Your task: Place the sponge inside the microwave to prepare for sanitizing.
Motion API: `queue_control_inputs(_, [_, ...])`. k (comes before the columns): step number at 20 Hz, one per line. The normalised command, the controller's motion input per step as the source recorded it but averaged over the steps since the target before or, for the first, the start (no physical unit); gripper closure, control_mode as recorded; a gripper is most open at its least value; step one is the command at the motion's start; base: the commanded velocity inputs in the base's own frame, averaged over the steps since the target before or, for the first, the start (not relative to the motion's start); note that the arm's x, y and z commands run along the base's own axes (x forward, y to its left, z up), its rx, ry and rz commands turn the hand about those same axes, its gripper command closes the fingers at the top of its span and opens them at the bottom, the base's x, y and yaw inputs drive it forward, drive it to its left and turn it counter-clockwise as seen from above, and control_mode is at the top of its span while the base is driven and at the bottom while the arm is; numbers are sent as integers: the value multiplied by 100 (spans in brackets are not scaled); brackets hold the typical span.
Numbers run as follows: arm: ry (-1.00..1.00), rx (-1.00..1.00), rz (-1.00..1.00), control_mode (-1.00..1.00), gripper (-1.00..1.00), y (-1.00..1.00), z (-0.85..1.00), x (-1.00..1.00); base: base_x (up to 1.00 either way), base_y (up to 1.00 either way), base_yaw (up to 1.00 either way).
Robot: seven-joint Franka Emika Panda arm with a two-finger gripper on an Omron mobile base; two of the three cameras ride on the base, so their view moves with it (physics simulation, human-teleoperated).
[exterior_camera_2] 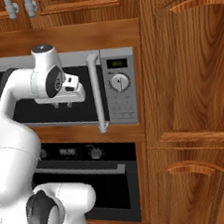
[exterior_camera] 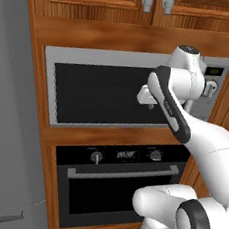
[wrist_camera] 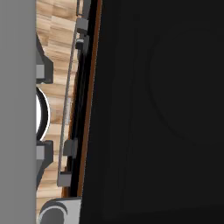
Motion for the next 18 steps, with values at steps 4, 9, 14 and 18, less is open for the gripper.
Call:
queue_control_inputs(4, [0,0,-1,-100,-100,0,0,-21,0,0,0])
queue_control_inputs(9, [-3,0,-15,-100,-100,-12,0,-22,0,0,0])
queue_control_inputs(14, [0,0,-16,-100,-100,-76,-2,-9,0,0,0])
queue_control_inputs(18, [-17,0,-6,-100,-100,-45,0,0,0,0,0])
